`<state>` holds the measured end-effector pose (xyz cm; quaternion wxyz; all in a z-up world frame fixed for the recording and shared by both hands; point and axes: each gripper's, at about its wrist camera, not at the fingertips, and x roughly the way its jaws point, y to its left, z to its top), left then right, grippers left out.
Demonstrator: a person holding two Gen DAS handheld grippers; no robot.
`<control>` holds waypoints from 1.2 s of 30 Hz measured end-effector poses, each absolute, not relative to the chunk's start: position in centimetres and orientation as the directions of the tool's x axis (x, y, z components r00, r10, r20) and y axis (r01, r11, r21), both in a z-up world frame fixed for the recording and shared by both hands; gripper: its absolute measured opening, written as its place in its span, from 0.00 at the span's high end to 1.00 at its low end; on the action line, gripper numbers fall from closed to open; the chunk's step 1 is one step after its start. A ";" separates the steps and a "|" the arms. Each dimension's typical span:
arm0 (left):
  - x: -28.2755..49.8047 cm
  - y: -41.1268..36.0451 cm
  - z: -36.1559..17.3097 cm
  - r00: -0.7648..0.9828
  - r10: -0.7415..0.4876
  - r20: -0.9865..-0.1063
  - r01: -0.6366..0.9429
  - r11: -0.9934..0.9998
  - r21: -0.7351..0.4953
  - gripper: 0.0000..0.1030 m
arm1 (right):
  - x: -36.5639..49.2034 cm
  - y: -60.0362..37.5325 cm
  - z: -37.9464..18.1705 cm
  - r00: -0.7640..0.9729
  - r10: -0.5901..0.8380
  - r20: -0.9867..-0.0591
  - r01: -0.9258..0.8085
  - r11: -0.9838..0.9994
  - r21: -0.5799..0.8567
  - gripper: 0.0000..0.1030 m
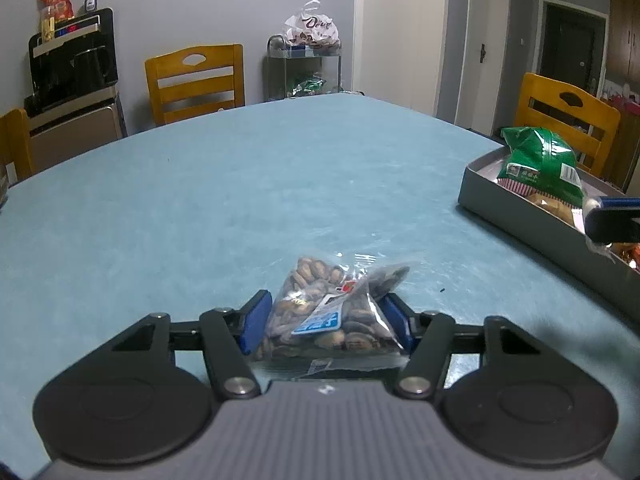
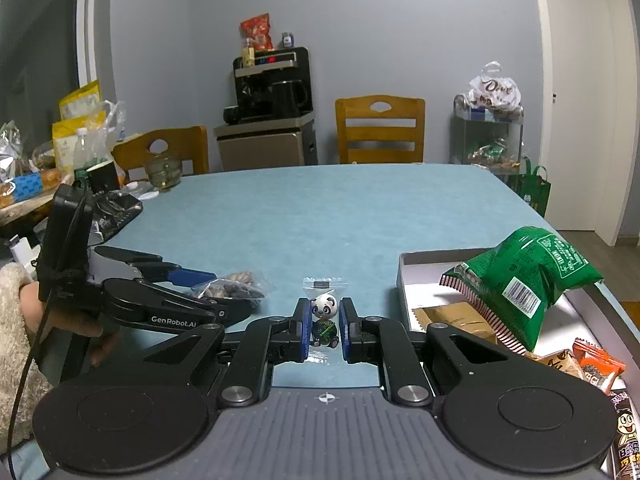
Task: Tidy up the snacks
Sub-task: 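Carry the seed bag and panda packet over the grey box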
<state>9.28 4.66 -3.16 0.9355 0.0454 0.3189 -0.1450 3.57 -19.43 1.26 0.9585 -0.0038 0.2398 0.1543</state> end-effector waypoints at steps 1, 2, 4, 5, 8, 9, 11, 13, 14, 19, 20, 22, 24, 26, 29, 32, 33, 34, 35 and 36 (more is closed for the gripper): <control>9.1 4.6 -3.2 0.758 -0.242 -0.606 0.300 0.954 -0.005 0.45 | 3.6 -19.4 1.3 0.839 0.291 -0.460 -0.295 0.953 0.064 0.84; 9.0 4.5 -3.1 0.761 -0.240 -0.602 0.296 0.955 -0.006 0.45 | 3.5 -19.4 1.3 0.841 0.285 -0.460 -0.291 0.955 0.059 0.84; 8.7 4.3 -3.0 0.768 -0.239 -0.595 0.292 0.956 -0.007 0.48 | 3.5 -19.4 1.3 0.843 0.285 -0.456 -0.291 0.955 0.060 0.84; 8.6 4.3 -2.9 0.769 -0.244 -0.591 0.296 0.955 -0.011 0.49 | 3.4 -19.5 1.3 0.843 0.287 -0.455 -0.292 0.955 0.060 0.84; 8.0 4.2 -2.4 0.779 -0.253 -0.573 0.303 0.953 -0.010 0.55 | 3.4 -19.6 1.2 0.843 0.288 -0.454 -0.292 0.954 0.063 0.84; 7.8 4.1 -2.2 0.783 -0.256 -0.567 0.304 0.953 -0.010 0.56 | 3.4 -19.7 1.3 0.844 0.289 -0.452 -0.292 0.954 0.065 0.84; 7.4 4.1 -1.7 0.791 -0.265 -0.552 0.311 0.950 -0.012 0.58 | 3.3 -19.7 1.4 0.845 0.295 -0.446 -0.297 0.953 0.068 0.84; 6.9 4.2 -1.1 0.800 -0.271 -0.536 0.316 0.949 -0.008 0.60 | 3.2 -19.8 1.5 0.846 0.305 -0.437 -0.304 0.950 0.075 0.84; 6.6 4.1 -0.7 0.805 -0.271 -0.528 0.318 0.948 -0.003 0.60 | 3.1 -19.9 1.6 0.846 0.312 -0.432 -0.308 0.948 0.080 0.84; 4.9 3.5 1.0 0.827 -0.295 -0.478 0.347 0.938 0.021 0.62 | 2.5 -20.8 2.2 0.849 0.345 -0.399 -0.329 0.938 0.112 0.84; 4.6 3.2 1.4 0.830 -0.300 -0.470 0.353 0.935 0.028 0.62 | 2.3 -21.0 2.3 0.852 0.346 -0.394 -0.329 0.938 0.113 0.84; 4.1 2.7 2.1 0.834 -0.312 -0.455 0.368 0.929 0.037 0.63 | 2.0 -21.6 2.7 0.858 0.345 -0.380 -0.327 0.938 0.114 0.84; 3.7 2.1 2.9 0.836 -0.329 -0.438 0.384 0.923 0.039 0.63 | 1.5 -22.3 2.9 0.863 0.345 -0.368 -0.325 0.939 0.118 0.84; 3.2 1.3 3.8 0.835 -0.352 -0.423 0.404 0.914 0.038 0.63 | 1.0 -23.0 3.2 0.869 0.341 -0.358 -0.319 0.940 0.121 0.84; 2.7 -0.2 4.9 0.825 -0.391 -0.408 0.444 0.895 0.039 0.63 | 0.3 -24.4 3.3 0.878 0.328 -0.347 -0.304 0.945 0.124 0.84; 2.2 -2.4 5.9 0.810 -0.426 -0.403 0.484 0.874 0.050 0.63 | -0.4 -25.9 3.4 0.887 0.313 -0.340 -0.286 0.950 0.130 0.84; 2.1 -3.2 6.2 0.806 -0.434 -0.403 0.494 0.868 0.053 0.63 | -0.6 -26.4 3.4 0.890 0.307 -0.337 -0.278 0.951 0.132 0.84; 2.0 -4.0 6.4 0.799 -0.443 -0.408 0.506 0.861 0.056 0.63 | -0.8 -26.9 3.4 0.893 0.301 -0.334 -0.271 0.953 0.135 0.84; 1.9 -4.9 6.7 0.793 -0.452 -0.408 0.516 0.854 0.058 0.63 | -1.0 -27.5 3.3 0.896 0.295 -0.333 -0.263 0.955 0.138 0.84; 1.8 -5.7 6.9 0.789 -0.460 -0.407 0.526 0.848 0.062 0.63 | -1.1 -28.0 3.3 0.898 0.289 -0.332 -0.255 0.956 0.142 0.84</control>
